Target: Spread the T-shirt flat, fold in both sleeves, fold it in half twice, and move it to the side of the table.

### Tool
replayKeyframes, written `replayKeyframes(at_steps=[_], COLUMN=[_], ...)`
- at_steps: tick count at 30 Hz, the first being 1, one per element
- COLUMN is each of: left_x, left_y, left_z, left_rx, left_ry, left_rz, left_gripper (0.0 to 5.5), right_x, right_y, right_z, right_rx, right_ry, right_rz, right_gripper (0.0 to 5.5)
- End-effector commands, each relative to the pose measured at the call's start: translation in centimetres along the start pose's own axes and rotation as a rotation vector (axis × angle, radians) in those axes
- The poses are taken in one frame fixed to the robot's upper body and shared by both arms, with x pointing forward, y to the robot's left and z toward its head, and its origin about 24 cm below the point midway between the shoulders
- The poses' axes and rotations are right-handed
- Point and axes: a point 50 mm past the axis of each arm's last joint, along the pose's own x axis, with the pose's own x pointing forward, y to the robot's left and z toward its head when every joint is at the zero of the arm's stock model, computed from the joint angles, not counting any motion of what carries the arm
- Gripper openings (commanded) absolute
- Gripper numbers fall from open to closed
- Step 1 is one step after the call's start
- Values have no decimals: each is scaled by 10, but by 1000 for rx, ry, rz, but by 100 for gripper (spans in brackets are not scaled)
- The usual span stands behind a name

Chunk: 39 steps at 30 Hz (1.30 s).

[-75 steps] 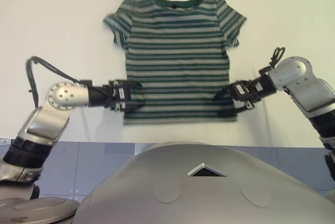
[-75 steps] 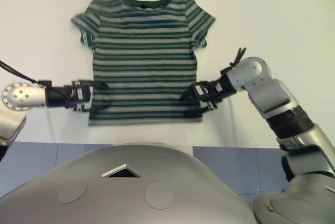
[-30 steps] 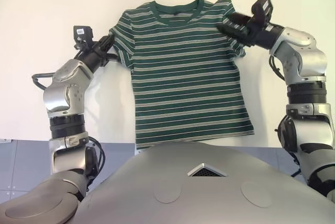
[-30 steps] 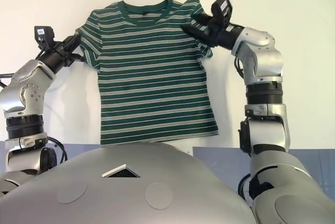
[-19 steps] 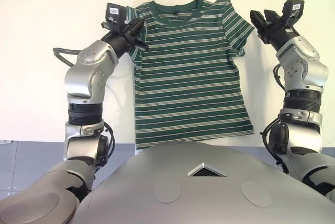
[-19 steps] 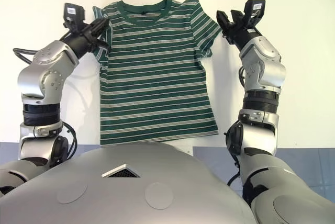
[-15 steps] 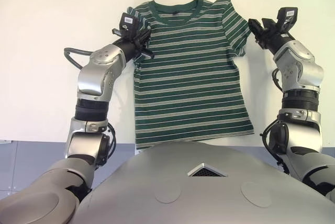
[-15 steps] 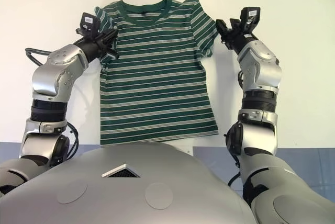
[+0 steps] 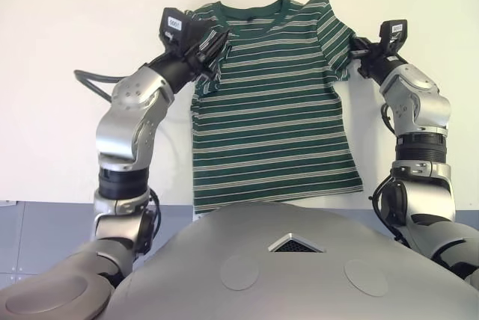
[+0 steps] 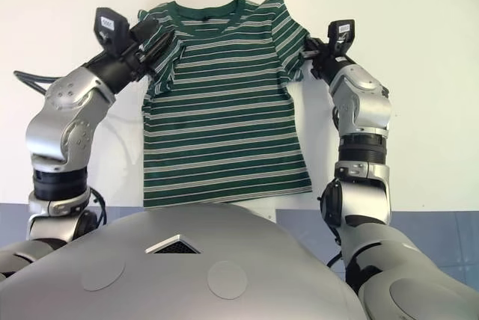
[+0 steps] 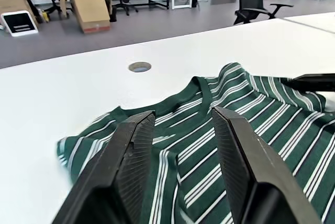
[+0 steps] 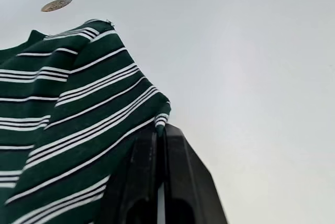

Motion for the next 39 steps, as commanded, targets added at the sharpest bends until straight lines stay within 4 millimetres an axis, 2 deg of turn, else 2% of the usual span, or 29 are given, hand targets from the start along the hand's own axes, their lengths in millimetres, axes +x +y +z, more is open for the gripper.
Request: replayKeyframes(at_steps=[1,5,8,11,13,15,17,18,21,23,24,25,27,31,35,39], left_x=[-28,-47,-57,-73,-83,-93,-102,-108,-131,-150,-160,-169,-181,-188,-185,-184], left_y=[3,-8,-17,-30,-33,-31,-24,-19,0,5,1,-4,-14,-31,-43,-48], left_z=[-5,-10,-9,-4,1,3,3,4,3,1,-4,-12,-27,-43,-52,-60], left_rx=[72,162,231,317,368,407,482,533,719,854,915,984,1089,1177,1186,1182], left_ry=[47,117,163,205,241,285,345,380,517,534,525,508,438,266,151,131], left_rz=[58,33,-38,-196,-279,-344,-392,-428,-553,-623,-669,-723,-806,-834,-818,-850], left_gripper=[195,195,195,195,233,277,315,339,393,430,435,435,435,435,435,435], right_x=[-4,-7,-3,7,15,17,9,-2,-49,-89,-108,-125,-145,-163,-171,-165], right_y=[16,61,91,94,98,102,95,86,55,32,20,8,-9,-14,-18,-10], right_z=[23,49,44,21,17,24,36,44,54,42,36,29,14,-10,-22,-35], right_rx=[-114,-287,-368,-406,-394,-374,-383,-421,-677,-907,-1003,-1093,-1250,-1367,-1439,-1415], right_ry=[-65,-113,-55,75,89,48,-6,-33,5,148,215,283,337,270,231,142], right_rz=[37,141,248,248,249,288,351,416,676,884,983,1063,1179,1323,1392,1379], right_gripper=[1,1,1,1,52,98,140,164,226,265,288,288,288,288,288,288])
